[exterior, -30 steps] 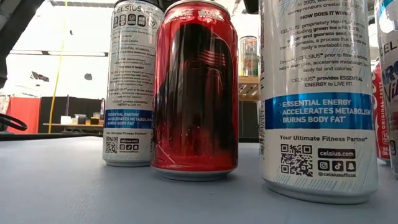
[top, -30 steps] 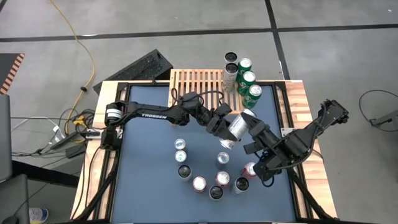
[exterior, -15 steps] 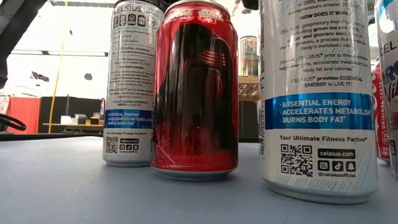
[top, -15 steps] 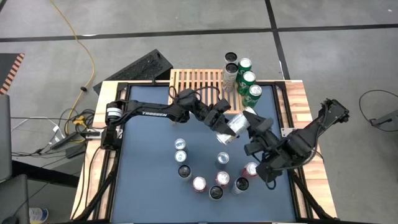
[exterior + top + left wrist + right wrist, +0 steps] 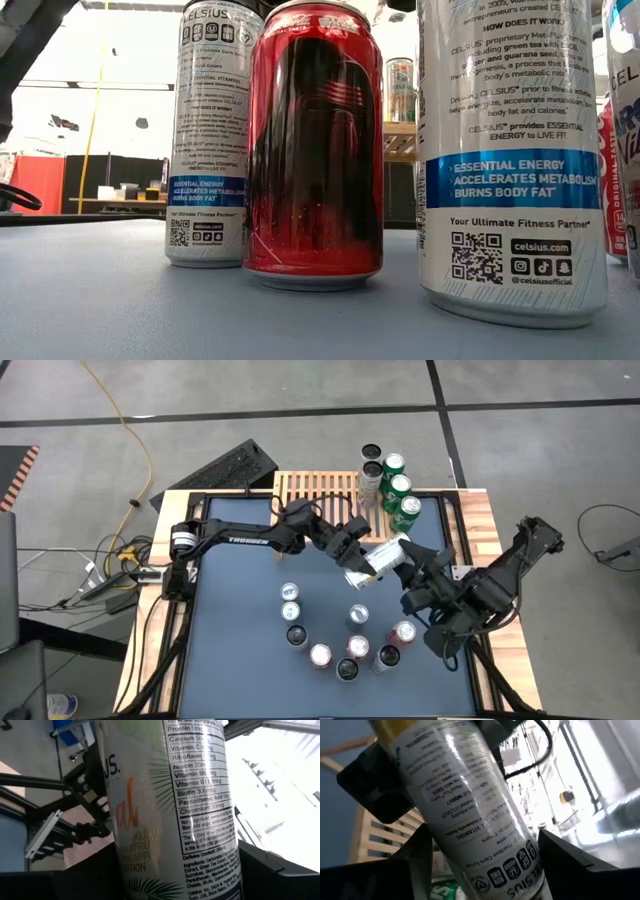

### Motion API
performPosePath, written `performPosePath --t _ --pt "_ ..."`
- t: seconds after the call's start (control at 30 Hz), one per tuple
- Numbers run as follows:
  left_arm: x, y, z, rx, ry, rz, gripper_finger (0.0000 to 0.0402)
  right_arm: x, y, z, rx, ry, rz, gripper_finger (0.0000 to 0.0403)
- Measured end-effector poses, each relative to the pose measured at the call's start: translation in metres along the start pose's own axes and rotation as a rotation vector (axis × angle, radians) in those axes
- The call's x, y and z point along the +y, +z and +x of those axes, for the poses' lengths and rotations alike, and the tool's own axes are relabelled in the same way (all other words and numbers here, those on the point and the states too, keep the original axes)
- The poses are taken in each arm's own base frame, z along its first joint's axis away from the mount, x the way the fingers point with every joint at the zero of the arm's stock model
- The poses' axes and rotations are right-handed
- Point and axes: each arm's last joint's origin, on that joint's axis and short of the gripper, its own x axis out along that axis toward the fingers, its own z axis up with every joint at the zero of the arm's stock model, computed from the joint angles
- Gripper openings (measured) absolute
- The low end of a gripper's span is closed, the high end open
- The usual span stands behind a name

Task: Place canned beverage on shelf
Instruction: Put the white-yellow soda can on the shelf aligned with the other white-yellow soda can

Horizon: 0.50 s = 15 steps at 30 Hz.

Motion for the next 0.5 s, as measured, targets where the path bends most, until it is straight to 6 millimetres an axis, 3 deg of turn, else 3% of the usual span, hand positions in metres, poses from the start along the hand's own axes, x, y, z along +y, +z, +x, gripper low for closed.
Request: performPosePath --t 0.33,0.5 --pt "-0.003 0.013 -0.016 -0.016 0.008 0.008 0.0251 -0.009 -0.003 -0.002 -0.008 -0.004 0.219 0.0246" --pt "-0.017 0.028 -0.031 -0.060 -0.025 0.125 0.0251 -0.022 -0.009 -0.004 -0.014 -0.002 0.540 0.0245"
